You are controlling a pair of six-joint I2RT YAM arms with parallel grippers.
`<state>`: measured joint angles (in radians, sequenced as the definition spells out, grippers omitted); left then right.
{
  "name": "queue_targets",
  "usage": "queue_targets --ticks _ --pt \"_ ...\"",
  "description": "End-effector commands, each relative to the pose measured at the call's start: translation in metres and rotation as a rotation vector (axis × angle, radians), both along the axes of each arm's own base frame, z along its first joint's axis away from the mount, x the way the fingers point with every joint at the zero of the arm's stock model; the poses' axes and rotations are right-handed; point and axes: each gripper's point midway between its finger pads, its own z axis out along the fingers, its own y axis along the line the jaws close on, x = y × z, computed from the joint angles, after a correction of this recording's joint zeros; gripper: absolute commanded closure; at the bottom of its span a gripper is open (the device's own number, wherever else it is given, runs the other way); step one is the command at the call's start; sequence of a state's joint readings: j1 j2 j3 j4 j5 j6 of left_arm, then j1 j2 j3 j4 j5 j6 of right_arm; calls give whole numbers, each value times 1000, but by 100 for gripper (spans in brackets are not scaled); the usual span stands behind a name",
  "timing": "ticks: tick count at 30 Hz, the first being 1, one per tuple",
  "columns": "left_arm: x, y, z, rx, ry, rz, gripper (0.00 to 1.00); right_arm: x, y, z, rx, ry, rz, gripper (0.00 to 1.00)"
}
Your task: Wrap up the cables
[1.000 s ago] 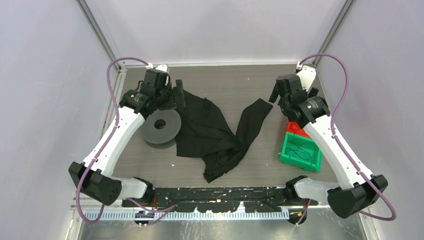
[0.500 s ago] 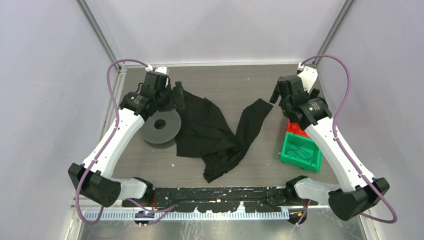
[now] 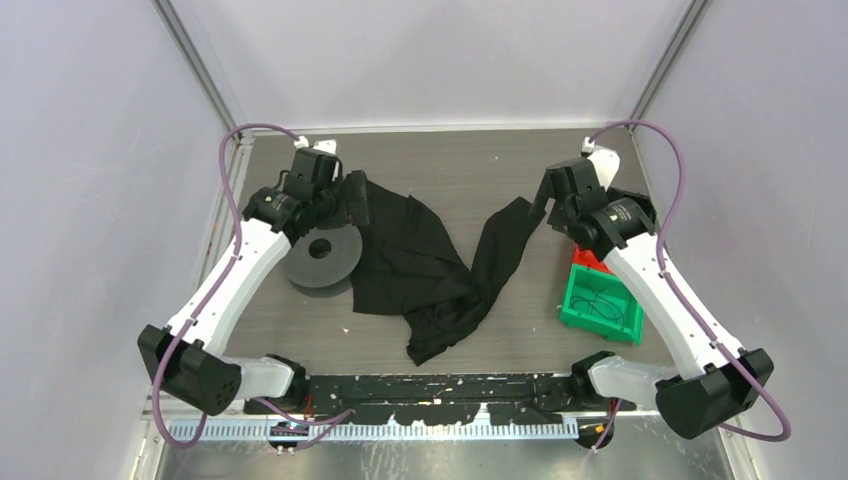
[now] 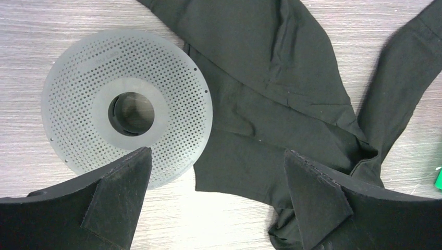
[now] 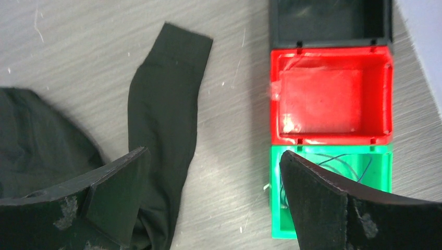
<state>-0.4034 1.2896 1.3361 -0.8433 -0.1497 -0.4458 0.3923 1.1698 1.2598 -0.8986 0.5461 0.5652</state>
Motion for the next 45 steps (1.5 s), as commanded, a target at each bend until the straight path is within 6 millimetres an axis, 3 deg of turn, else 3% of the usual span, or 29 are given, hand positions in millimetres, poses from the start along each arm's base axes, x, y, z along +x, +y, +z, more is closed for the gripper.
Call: queue_targets --ticks 1,12,18,23,31,37,45 --pt "2 15 -4 32 16 86 0 -5 17 -16 88 39 44 0" --pt "-6 68 -27 -177 157 352 0 -13 8 -37 47 114 0 0" --pt "-32 116 -59 -351 318 642 0 -11 20 -41 107 107 31 0" --pt "-49 137 -73 -390 289 754 1 -6 29 -46 133 117 53 0" --pt "-44 128 -109 -449 254 704 0 2 40 -50 152 135 97 0" --pt "-39 111 -121 -550 205 626 0 6 46 -52 163 143 119 0" --pt "-20 90 -145 -767 101 573 9 6 52 -54 182 152 143 0"
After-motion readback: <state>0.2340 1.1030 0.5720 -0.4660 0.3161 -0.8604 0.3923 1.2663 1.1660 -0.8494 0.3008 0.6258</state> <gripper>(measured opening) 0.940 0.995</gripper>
